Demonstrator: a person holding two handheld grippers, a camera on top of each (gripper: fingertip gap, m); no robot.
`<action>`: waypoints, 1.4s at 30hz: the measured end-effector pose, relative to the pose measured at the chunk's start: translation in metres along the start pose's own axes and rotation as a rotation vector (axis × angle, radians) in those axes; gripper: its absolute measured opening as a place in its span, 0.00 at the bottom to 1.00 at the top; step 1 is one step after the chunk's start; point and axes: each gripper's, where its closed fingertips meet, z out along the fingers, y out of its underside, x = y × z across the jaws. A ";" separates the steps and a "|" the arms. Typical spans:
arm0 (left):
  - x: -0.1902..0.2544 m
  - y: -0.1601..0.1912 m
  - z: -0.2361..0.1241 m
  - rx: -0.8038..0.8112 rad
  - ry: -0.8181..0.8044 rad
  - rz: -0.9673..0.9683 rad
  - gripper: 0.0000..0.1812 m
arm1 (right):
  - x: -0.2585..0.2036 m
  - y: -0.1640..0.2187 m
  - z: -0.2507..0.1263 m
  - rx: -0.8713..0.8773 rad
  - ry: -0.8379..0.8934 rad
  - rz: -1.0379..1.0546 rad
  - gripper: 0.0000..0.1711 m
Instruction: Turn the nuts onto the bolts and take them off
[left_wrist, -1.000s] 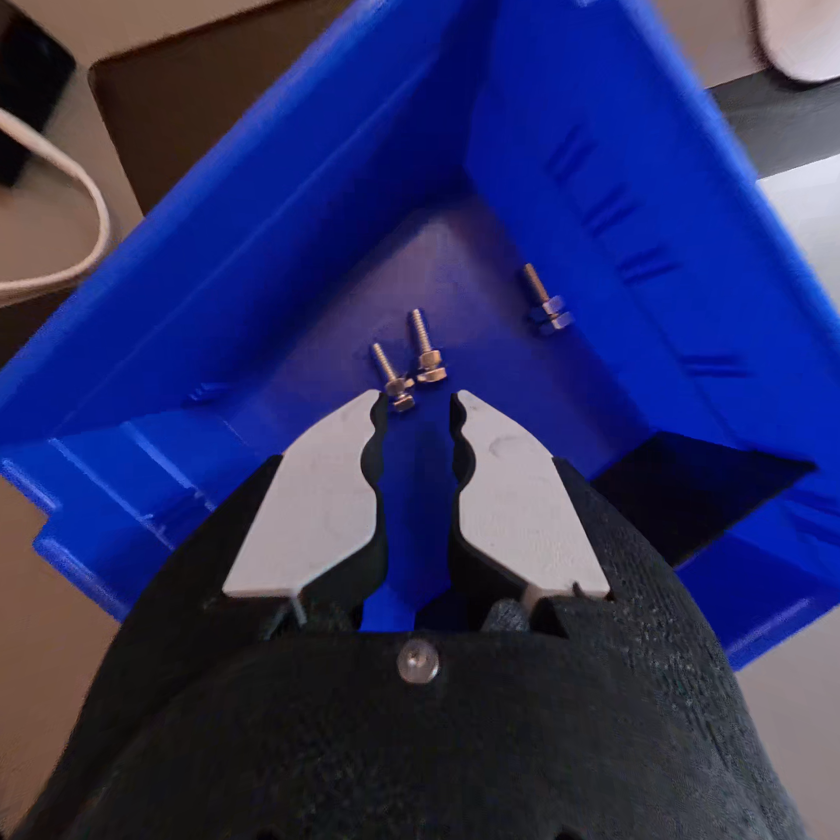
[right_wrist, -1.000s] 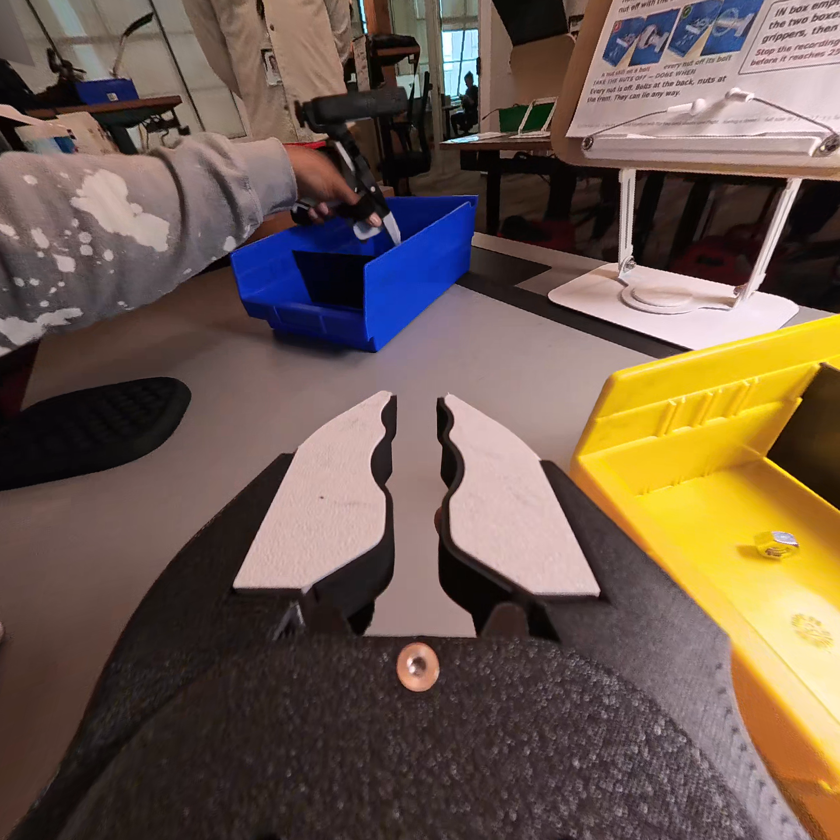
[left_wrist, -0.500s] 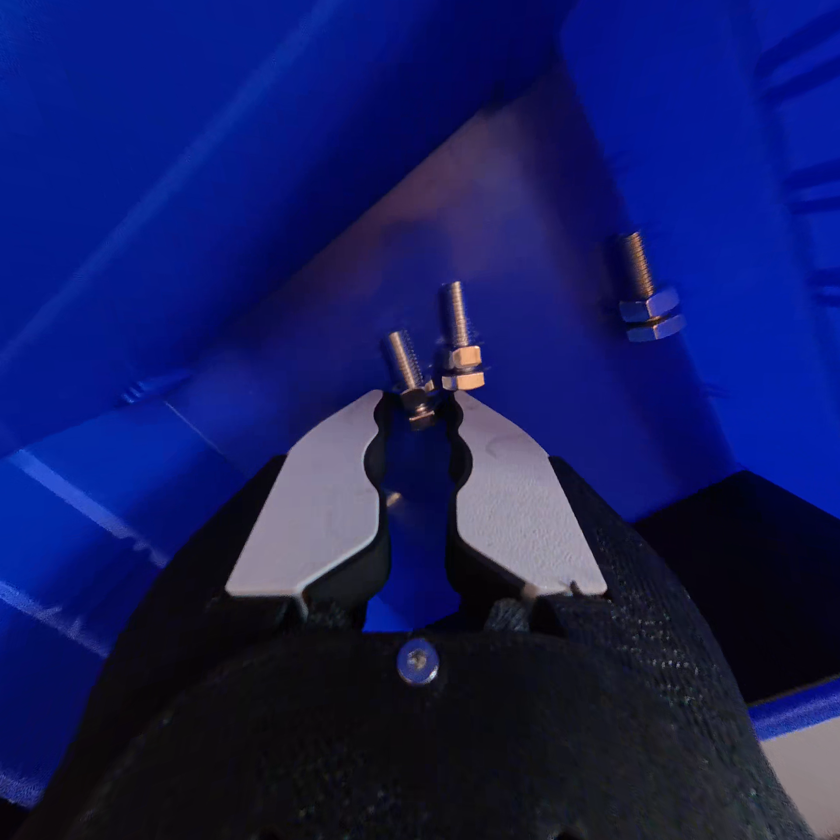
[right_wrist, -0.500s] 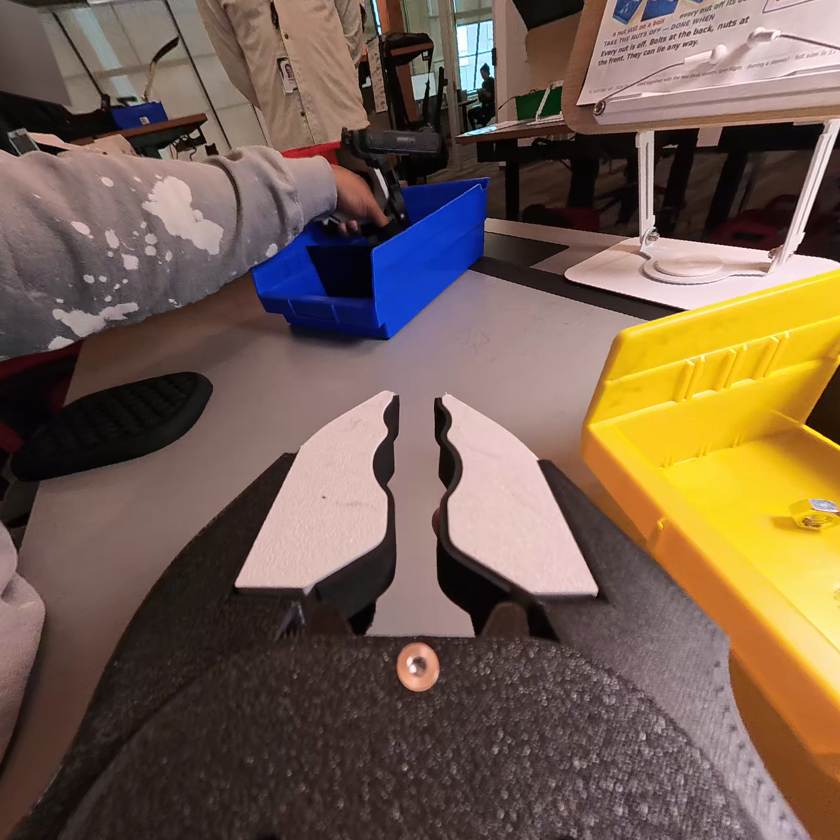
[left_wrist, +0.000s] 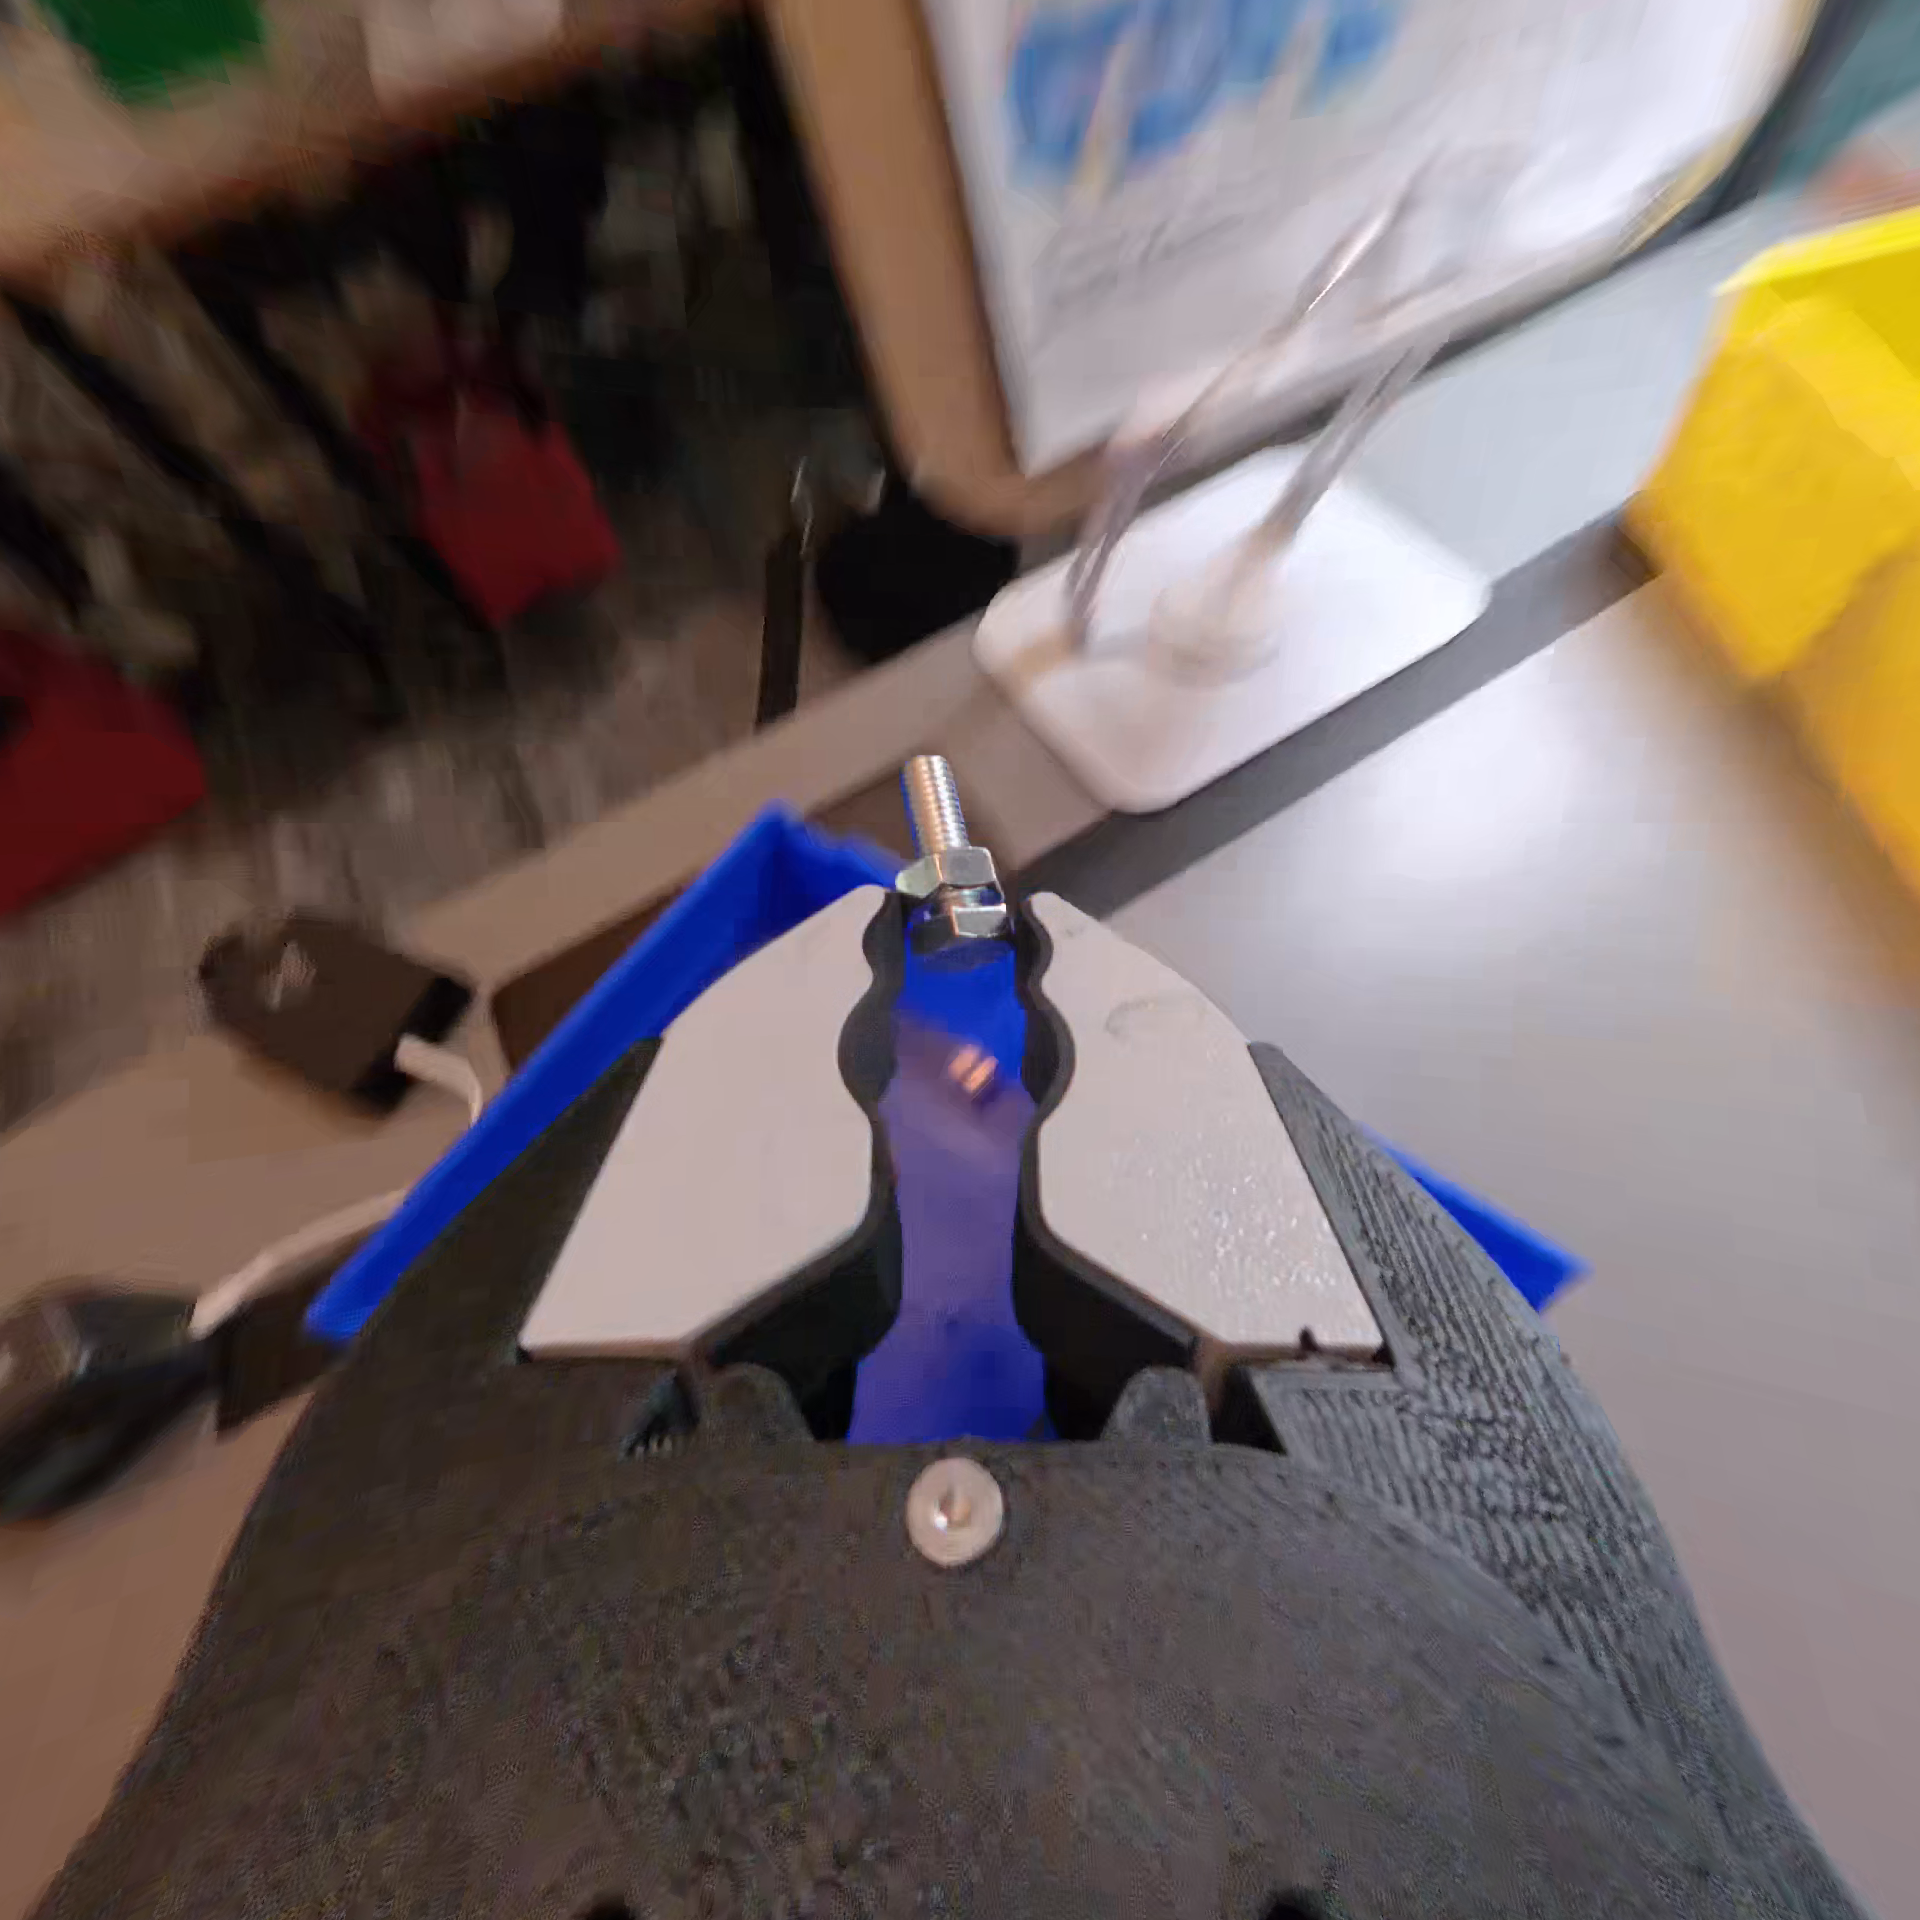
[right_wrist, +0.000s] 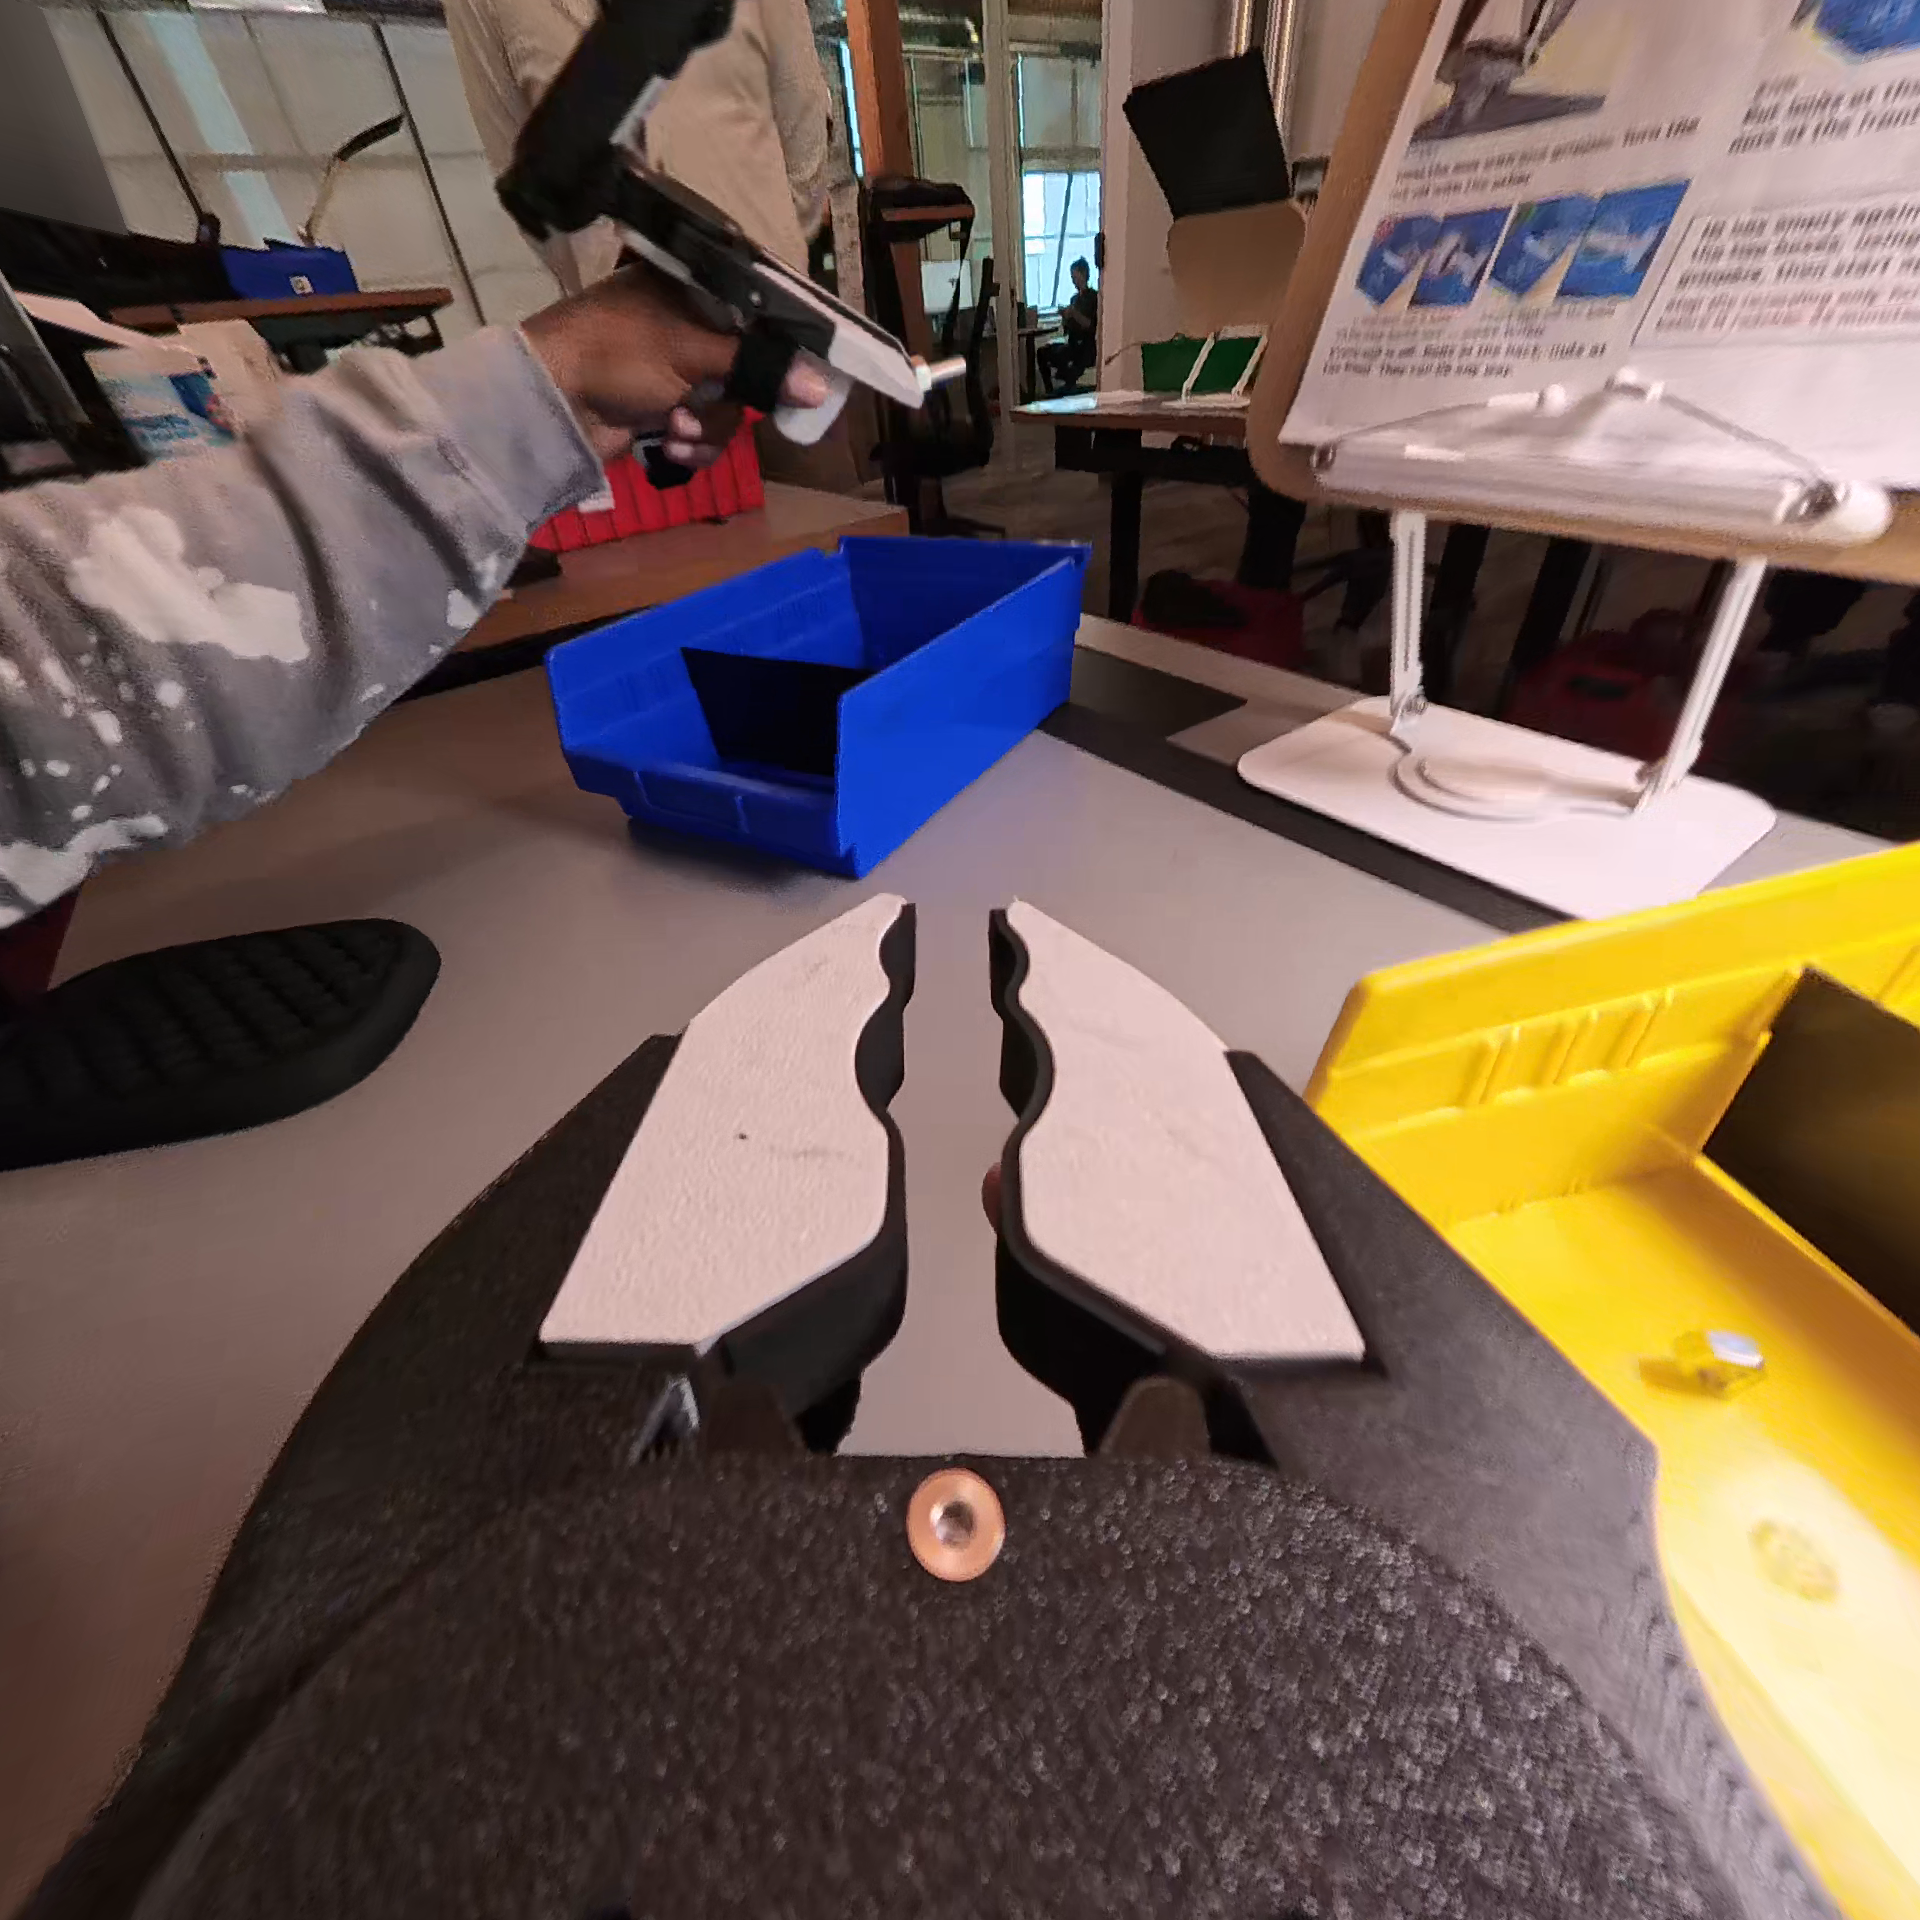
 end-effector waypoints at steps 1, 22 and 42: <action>0.021 -0.023 -0.017 0.116 0.043 0.023 0.12 | -0.001 -0.013 0.002 0.021 0.001 -0.018 0.07; 0.290 -0.094 -0.149 1.163 0.437 -0.020 0.11 | -0.079 -0.189 0.036 0.300 -0.354 0.025 0.17; 0.341 -0.070 -0.129 0.816 0.954 0.000 0.12 | -0.074 -0.162 0.020 0.155 -0.513 -0.031 0.06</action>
